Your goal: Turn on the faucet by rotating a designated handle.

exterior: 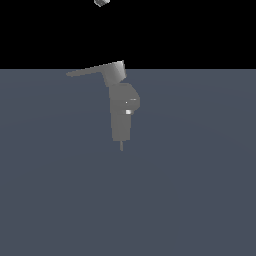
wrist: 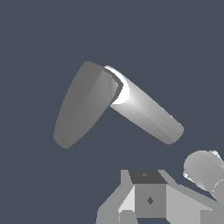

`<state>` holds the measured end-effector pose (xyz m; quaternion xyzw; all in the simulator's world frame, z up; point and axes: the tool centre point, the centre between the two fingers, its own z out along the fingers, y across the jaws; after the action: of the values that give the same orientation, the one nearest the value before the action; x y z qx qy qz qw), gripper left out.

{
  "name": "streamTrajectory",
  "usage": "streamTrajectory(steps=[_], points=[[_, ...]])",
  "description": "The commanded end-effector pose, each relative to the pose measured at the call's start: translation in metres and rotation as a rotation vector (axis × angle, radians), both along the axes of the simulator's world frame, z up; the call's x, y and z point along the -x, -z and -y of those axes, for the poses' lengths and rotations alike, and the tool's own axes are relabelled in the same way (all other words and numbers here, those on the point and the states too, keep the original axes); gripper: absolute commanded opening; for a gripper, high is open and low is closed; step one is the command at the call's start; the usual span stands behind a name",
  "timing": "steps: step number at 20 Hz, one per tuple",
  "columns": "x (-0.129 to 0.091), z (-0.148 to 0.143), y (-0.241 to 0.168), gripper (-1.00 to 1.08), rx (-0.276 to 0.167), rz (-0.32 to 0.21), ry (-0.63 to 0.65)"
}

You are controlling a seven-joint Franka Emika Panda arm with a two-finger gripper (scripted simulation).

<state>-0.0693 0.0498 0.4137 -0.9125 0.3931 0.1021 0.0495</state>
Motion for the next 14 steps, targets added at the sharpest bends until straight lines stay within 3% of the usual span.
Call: streamTrajectory(steps=[1,14], points=[[-0.013,-0.008,0.011,-1.00,0.015,-0.020,0.059],[-0.073,-0.052,0.077,-1.00,0.137,-0.094,0.354]])
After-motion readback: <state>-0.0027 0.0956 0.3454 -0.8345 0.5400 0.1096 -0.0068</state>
